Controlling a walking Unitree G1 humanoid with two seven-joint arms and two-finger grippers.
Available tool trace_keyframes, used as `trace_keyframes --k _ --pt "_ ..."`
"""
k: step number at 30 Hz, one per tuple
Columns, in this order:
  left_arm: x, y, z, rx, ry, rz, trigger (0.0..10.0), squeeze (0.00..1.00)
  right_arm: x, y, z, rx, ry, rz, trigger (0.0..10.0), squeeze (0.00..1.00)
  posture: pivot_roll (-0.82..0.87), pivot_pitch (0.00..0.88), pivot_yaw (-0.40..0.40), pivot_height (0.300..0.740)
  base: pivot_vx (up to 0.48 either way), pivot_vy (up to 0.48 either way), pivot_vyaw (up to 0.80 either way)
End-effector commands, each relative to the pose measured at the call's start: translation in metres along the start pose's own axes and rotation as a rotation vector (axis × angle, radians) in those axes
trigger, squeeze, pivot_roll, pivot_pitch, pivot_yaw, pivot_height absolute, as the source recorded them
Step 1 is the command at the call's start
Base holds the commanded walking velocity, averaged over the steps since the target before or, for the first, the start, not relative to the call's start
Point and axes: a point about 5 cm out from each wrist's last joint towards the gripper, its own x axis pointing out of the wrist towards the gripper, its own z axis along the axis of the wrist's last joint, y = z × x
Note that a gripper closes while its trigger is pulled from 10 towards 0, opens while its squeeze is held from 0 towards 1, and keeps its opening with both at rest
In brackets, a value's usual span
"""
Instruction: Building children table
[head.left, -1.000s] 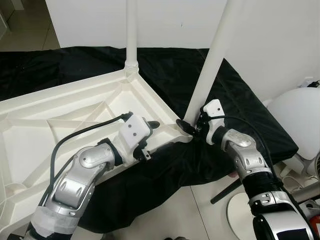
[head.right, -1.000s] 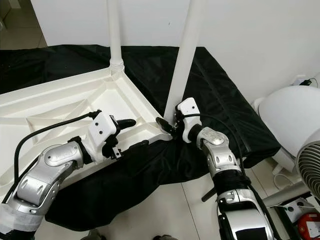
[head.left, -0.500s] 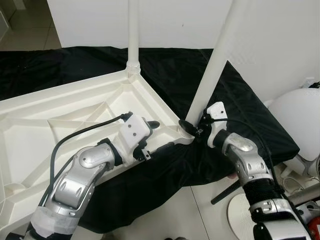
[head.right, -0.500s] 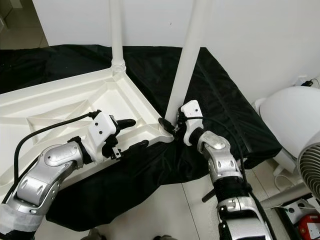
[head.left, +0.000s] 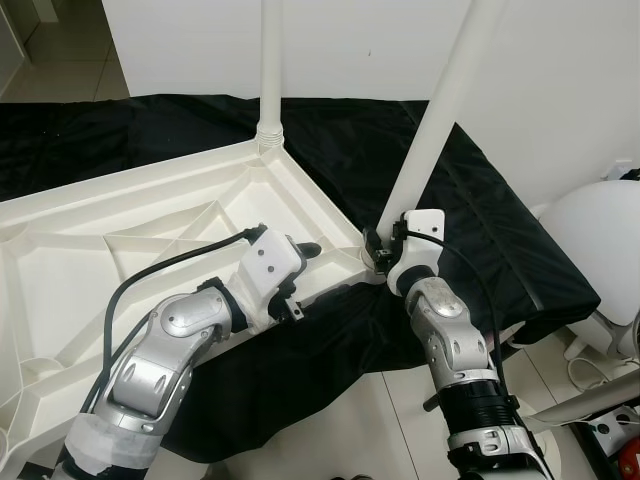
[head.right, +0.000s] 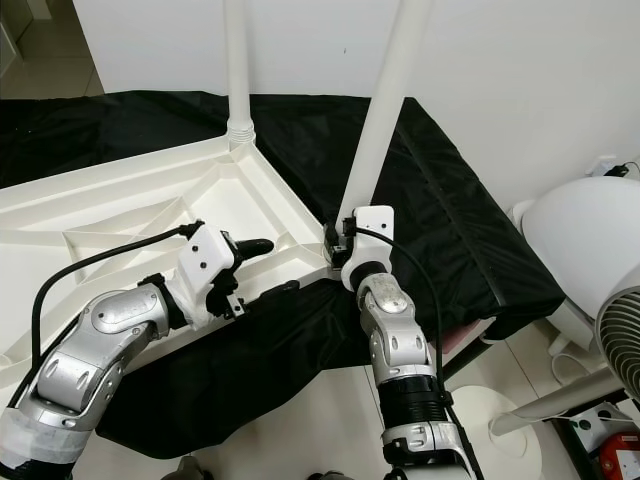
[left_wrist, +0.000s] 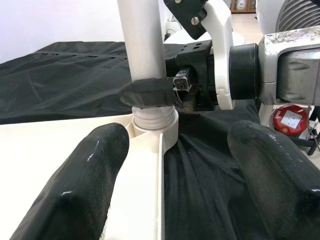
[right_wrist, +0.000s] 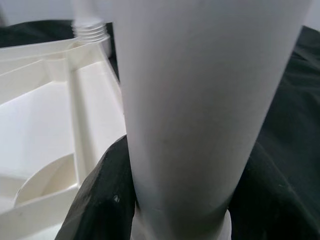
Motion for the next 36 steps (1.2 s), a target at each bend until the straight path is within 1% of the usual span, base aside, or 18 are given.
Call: trace_keyframes --k 1,2,4,7,8,9,10,13,17,20,21,24,25,26,28,30,33,36 --pt "0.001 0.001 0.0 -0.006 0.004 0.02 10.0 0.0 -0.006 -0.006 -0.01 0.03 0.027 -0.134 10.0 0.0 0.11 0.092 -0.062 0.74 0.0 0.0 0.0" --pt "0.001 0.001 0.0 -0.006 0.004 0.02 10.0 0.0 -0.006 -0.006 -0.01 0.03 0.027 -0.134 10.0 0.0 0.11 0.092 -0.062 0.74 0.0 0.0 0.0" --pt "0.002 0.0 -0.001 -0.008 0.004 0.021 10.0 0.0 -0.007 0.006 -0.004 0.06 -0.007 -0.162 10.0 0.0 0.1 0.093 -0.061 0.74 0.0 0.0 0.0" --pt "0.002 0.0 -0.001 -0.009 0.004 0.021 10.0 0.0 -0.008 0.008 0.0 0.067 -0.021 -0.163 10.0 0.0 0.1 0.093 -0.061 0.74 0.0 0.0 0.0" --pt "0.002 0.0 -0.001 -0.01 0.004 0.02 10.0 0.0 -0.008 0.006 0.002 0.066 -0.03 -0.158 10.0 0.94 0.1 0.094 -0.063 0.74 0.0 0.0 0.0" --pt "0.002 0.0 -0.001 -0.01 0.004 0.02 10.0 0.0 -0.008 0.006 0.002 0.066 -0.03 -0.158 10.0 0.94 0.1 0.094 -0.063 0.74 0.0 0.0 0.0" --pt "0.002 0.0 -0.001 -0.01 0.003 0.02 10.0 0.0 -0.008 0.004 0.003 0.068 -0.035 -0.151 10.0 1.0 0.1 0.094 -0.063 0.74 0.0 0.0 0.0" --pt "0.002 0.0 -0.001 -0.01 0.003 0.02 10.0 0.0 -0.008 0.004 0.003 0.068 -0.035 -0.151 10.0 1.0 0.1 0.094 -0.063 0.74 0.0 0.0 0.0" --pt "0.002 0.001 -0.001 -0.013 0.002 0.024 10.0 0.0 -0.009 0.005 0.002 0.074 -0.022 -0.055 10.0 1.0 0.1 0.096 -0.062 0.74 0.0 0.0 0.0" --pt "0.002 -0.001 -0.002 -0.016 0.005 0.023 10.0 0.0 -0.008 -0.001 0.0 0.035 -0.012 0.046 10.0 1.0 0.11 0.089 -0.07 0.74 0.0 0.0 0.0" --pt "0.002 -0.001 -0.003 -0.015 0.006 0.019 10.0 0.0 -0.008 -0.004 0.0 0.014 -0.011 0.084 10.0 0.88 0.11 0.086 -0.07 0.74 0.0 0.0 0.0" --pt "0.002 -0.001 -0.003 -0.015 0.006 0.019 10.0 0.0 -0.008 -0.004 0.0 0.014 -0.011 0.084 10.0 0.88 0.11 0.086 -0.07 0.74 0.0 0.0 0.0" --pt "0.002 -0.002 -0.003 -0.013 0.008 0.014 10.0 0.0 -0.008 -0.006 0.001 -0.002 -0.011 0.142 10.0 0.0 0.11 0.085 -0.071 0.74 0.0 0.0 0.0" --pt "0.002 -0.002 -0.003 -0.013 0.008 0.014 10.0 0.0 -0.008 -0.006 0.001 -0.002 -0.011 0.142 10.0 0.0 0.11 0.085 -0.071 0.74 0.0 0.0 0.0" --pt "0.002 -0.002 -0.003 -0.012 0.007 0.01 10.0 0.0 -0.008 -0.007 0.002 -0.036 -0.013 0.224 10.0 0.0 0.11 0.078 -0.073 0.74 0.0 0.0 0.0" --pt "0.003 -0.003 -0.003 -0.01 0.005 0.001 10.0 0.0 -0.008 -0.007 0.001 -0.086 -0.007 0.366 10.0 0.0 0.1 0.071 -0.071 0.74 0.0 0.0 0.0" --pt "0.004 -0.004 -0.003 -0.009 0.005 -0.001 10.0 0.0 -0.007 -0.01 0.001 -0.116 -0.004 0.402 10.0 0.0 0.1 0.071 -0.071 0.74 0.0 0.0 0.0" --pt "0.003 -0.003 -0.003 -0.01 0.005 0.0 10.0 0.0 0.0 -0.019 0.002 -0.212 0.002 0.476 10.0 0.0 0.1 0.07 -0.064 0.74 0.0 0.0 0.0"
